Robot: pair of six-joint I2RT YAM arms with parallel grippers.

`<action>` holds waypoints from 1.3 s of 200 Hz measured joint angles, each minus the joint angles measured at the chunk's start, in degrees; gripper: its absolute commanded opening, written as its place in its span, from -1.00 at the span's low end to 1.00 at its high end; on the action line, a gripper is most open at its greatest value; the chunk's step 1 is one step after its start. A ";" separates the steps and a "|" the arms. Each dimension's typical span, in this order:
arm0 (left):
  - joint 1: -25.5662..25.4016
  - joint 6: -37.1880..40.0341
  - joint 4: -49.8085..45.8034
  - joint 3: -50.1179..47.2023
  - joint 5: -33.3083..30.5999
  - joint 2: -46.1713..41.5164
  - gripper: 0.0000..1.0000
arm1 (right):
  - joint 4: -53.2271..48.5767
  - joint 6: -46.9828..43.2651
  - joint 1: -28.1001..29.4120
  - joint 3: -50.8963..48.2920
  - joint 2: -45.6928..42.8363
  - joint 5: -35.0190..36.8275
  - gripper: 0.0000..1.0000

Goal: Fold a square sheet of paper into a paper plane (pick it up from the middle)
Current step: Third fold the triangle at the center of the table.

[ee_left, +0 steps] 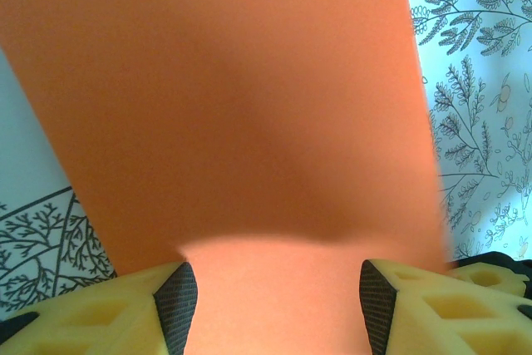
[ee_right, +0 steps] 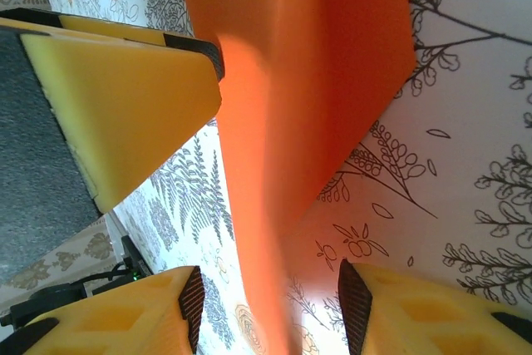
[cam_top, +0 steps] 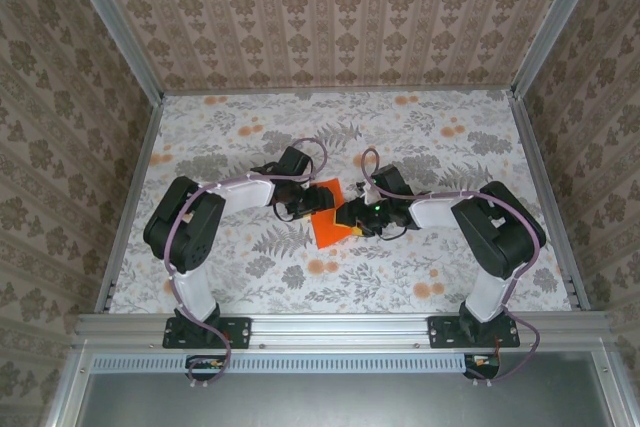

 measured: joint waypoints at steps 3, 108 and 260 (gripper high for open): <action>0.00 0.00 0.00 0.00 -0.02 0.00 0.18 | 0.09 0.00 0.00 0.00 0.00 0.00 0.01; 0.00 0.00 0.00 0.00 -0.02 0.00 0.15 | 0.09 1.53 -0.15 -0.92 -0.26 0.07 -0.19; 0.07 0.02 -0.07 -0.02 -0.17 -0.02 0.08 | -9.55 4.33 -1.66 -2.64 -4.44 1.33 -0.95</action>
